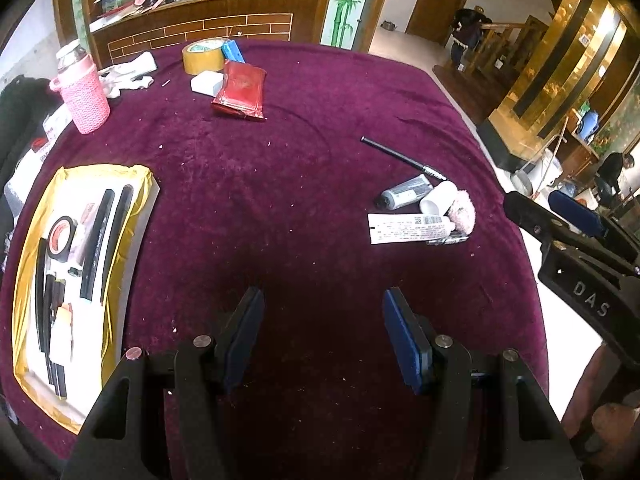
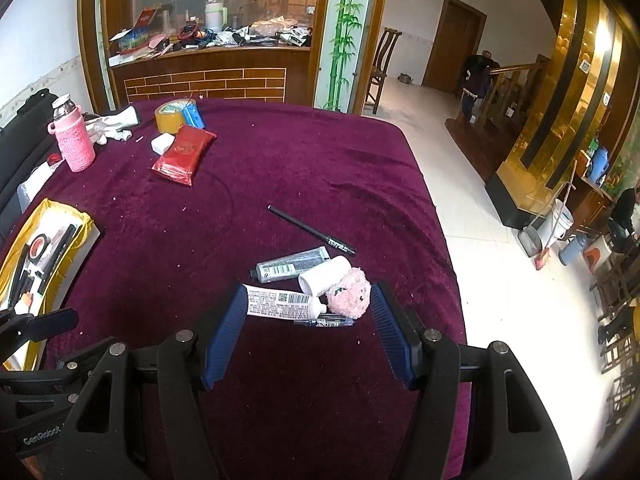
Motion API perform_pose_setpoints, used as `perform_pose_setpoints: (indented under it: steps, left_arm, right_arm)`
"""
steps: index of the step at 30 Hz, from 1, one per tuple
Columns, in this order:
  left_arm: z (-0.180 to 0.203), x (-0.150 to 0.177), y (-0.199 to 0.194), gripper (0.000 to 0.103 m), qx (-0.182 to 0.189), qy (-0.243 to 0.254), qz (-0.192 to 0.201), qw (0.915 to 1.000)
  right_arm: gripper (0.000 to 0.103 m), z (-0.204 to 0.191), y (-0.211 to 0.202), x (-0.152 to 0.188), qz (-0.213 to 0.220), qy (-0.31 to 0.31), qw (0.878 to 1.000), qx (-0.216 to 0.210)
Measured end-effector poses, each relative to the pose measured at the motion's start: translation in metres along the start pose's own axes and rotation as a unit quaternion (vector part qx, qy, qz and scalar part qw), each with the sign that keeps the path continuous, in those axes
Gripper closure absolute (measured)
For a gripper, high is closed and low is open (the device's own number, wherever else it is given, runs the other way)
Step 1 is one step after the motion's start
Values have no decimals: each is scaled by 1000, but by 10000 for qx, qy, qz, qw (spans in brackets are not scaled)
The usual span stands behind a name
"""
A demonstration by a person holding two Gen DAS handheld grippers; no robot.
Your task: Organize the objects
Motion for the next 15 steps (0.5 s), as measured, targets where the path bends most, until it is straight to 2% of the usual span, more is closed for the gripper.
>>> perform_pose_setpoints:
  steps: [2, 5, 11, 13, 15]
  left_arm:
    - [1, -1, 12, 48, -109, 118, -112, 9998]
    - [4, -3, 33, 48, -186, 347, -233, 9990]
    - [24, -14, 82, 48, 28, 917, -466, 9947]
    - [40, -18, 94, 48, 151, 1316, -435, 9902]
    - [65, -19, 102, 48, 306, 2068, -336, 9773]
  right_arm:
    - [40, 6, 8, 2, -106, 50, 9999, 3]
    - [40, 35, 31, 11, -451, 427, 9980, 101]
    - [40, 92, 60, 38, -1060, 1336, 9853, 104]
    - [40, 102, 65, 47, -1219, 1528, 9807, 53]
    - [40, 105, 65, 53, -1291, 1606, 9785, 19]
Point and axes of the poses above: each gripper's, at about its wrist camera, not at the fingertips, and y roughly the way its jaws point, z to its right, x to its underside, the point moved 2 cm from there along y, roughly the way its jaws point, and after that the axes turned 4 degrees about x, right-handed, at the moved point
